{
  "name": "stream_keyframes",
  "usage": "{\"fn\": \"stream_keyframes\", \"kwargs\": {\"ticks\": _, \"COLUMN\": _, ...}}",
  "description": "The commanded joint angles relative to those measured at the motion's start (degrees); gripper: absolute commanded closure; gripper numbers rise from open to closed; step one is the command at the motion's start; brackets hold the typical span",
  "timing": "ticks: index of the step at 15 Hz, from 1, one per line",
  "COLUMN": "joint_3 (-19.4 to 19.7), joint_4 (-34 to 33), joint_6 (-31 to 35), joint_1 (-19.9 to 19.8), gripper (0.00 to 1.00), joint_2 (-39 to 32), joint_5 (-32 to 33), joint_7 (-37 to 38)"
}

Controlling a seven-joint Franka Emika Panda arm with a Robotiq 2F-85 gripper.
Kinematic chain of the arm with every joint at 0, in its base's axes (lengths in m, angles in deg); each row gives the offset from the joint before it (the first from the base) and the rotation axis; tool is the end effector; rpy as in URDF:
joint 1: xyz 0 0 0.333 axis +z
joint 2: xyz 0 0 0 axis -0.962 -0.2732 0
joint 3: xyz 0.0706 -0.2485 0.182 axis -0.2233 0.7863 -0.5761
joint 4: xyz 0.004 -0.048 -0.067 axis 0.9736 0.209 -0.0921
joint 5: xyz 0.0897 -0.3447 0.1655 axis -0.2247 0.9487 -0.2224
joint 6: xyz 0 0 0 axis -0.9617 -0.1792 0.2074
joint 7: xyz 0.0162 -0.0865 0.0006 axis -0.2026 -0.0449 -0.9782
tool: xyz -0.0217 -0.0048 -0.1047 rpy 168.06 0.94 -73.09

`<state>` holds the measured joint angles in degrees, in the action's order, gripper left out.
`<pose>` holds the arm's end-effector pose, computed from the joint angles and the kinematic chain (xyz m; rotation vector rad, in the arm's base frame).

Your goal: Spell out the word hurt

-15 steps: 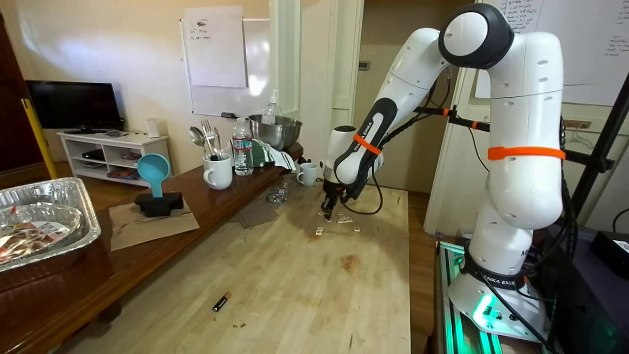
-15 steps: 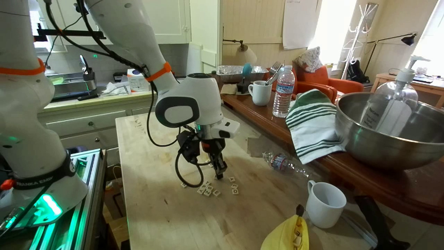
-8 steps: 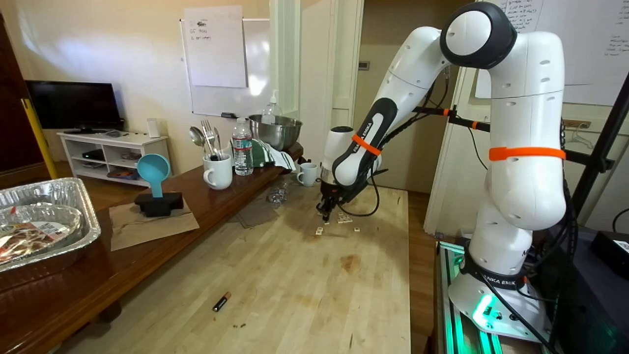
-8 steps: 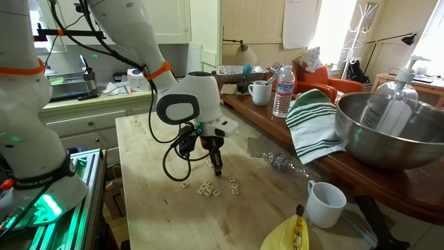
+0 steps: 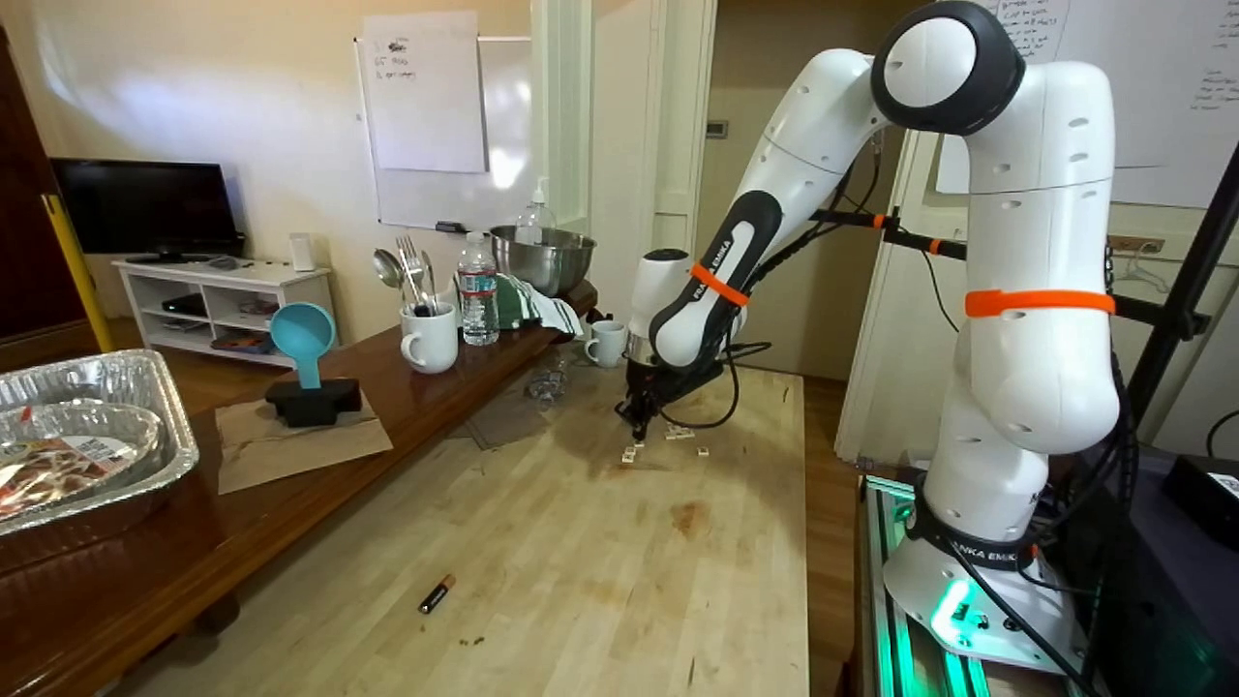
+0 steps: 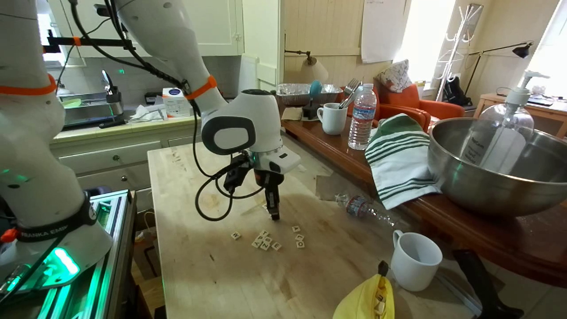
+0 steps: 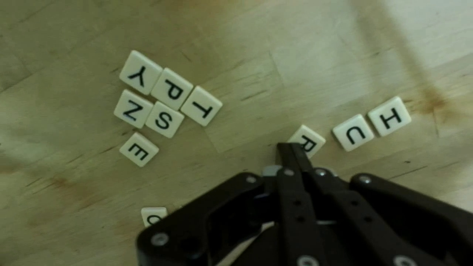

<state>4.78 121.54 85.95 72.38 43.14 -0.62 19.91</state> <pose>0.4681 -0.1049 0.2169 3.0101 -0.5383 0.2048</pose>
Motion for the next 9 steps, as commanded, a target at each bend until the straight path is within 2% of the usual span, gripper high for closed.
{"fn": "stream_keyframes", "kwargs": {"ticks": 1, "joint_3": 0.2, "joint_4": 0.2, "joint_6": -1.7, "joint_1": 1.2, "gripper": 1.00, "joint_2": -0.8, "joint_5": -0.7, "joint_7": 5.3}}
{"fn": "stream_keyframes", "kwargs": {"ticks": 9, "joint_3": 0.6, "joint_4": -0.3, "joint_6": -1.7, "joint_1": 2.0, "gripper": 1.00, "joint_2": -1.1, "joint_5": -0.9, "joint_7": 12.4}}
